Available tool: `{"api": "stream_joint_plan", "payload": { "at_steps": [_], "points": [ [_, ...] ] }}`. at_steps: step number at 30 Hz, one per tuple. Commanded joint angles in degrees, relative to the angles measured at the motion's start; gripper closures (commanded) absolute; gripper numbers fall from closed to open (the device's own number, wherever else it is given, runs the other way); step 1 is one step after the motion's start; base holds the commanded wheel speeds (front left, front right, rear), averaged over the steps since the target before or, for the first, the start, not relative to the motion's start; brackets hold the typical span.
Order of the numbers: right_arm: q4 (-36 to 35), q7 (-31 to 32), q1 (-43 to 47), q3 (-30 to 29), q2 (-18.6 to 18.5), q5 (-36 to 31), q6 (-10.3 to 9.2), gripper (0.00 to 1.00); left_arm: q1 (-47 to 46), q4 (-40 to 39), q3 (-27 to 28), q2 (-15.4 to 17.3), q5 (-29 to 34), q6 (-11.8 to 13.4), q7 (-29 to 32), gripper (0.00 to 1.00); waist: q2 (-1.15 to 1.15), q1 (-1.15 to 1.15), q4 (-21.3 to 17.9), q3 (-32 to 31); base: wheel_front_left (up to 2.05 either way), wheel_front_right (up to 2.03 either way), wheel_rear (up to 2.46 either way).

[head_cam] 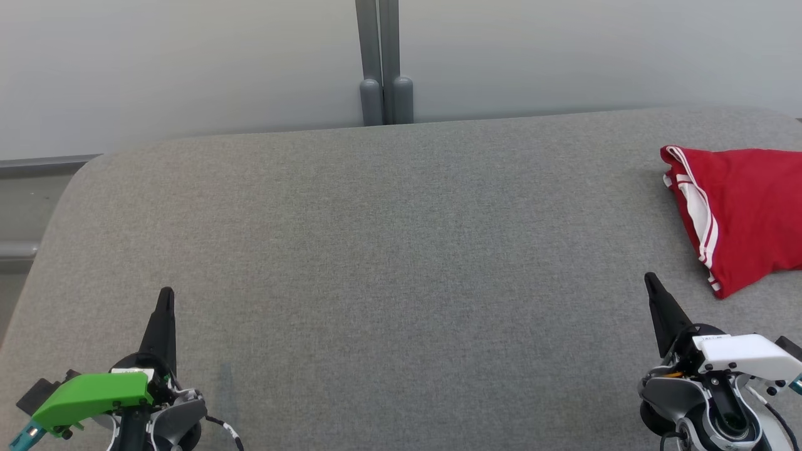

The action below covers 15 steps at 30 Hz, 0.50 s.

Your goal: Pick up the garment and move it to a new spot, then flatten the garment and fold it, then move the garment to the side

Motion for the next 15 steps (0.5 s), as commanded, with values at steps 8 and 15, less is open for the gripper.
{"api": "stream_joint_plan", "payload": {
  "at_steps": [8,15],
  "points": [
    [-0.3,0.2,-0.4,-0.1,-0.2,0.4,0.02,1.0,-0.6,-0.1,0.1,0.1,0.0,-0.3,0.3,1.0,0.0,0.0,0.0,0.0,0.0,0.0,0.0],
    [-0.3,0.2,-0.4,-0.1,-0.2,0.4,0.02,1.0,-0.6,-0.1,0.1,0.1,0.0,-0.3,0.3,1.0,0.0,0.0,0.0,0.0,0.0,0.0,0.0]
  ]
}}
